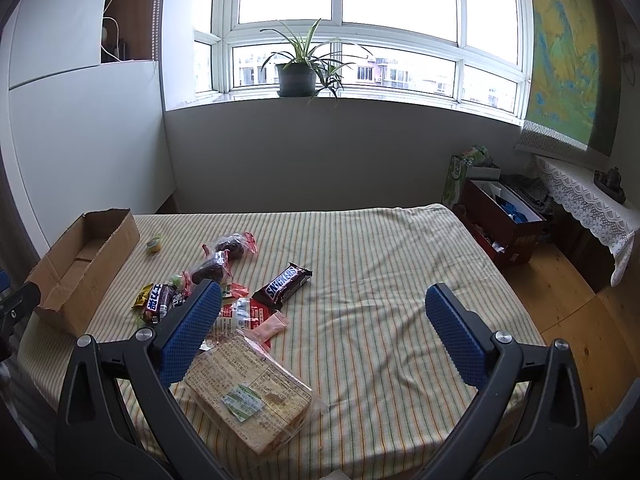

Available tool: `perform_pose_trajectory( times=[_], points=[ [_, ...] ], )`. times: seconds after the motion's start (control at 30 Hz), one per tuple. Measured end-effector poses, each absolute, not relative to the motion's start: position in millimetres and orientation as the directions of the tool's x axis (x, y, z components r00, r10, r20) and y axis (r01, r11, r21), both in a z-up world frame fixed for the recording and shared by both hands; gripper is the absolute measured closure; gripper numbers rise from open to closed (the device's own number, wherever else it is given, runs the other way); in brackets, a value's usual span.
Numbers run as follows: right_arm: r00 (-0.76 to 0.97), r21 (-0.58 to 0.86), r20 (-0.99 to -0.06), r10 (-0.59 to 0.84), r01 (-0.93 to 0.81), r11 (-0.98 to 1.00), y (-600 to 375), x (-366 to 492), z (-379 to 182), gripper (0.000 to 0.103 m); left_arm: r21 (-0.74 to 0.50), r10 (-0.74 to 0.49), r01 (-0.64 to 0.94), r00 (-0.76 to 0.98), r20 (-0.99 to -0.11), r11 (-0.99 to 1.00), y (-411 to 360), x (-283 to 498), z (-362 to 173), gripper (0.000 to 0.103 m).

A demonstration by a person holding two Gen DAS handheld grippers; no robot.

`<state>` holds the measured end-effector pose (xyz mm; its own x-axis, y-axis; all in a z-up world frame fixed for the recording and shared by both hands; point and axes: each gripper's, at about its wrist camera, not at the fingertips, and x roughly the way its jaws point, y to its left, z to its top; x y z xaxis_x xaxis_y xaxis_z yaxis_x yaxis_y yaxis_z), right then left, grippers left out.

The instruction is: Organize snacks

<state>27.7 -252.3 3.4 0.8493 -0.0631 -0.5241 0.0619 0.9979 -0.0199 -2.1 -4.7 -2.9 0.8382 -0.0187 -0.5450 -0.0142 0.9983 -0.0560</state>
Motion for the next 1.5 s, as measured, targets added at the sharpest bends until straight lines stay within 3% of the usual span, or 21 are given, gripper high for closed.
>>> perform_pose_trajectory(
  times=[1.5],
  points=[
    [0.828,0.014,-0.56,-0.025,0.04,0.999,-267,35,-9,0.0,-0.063,-0.051,0.018,0.826,-0.562,0.998,-16,2,-8,0.005]
  ],
)
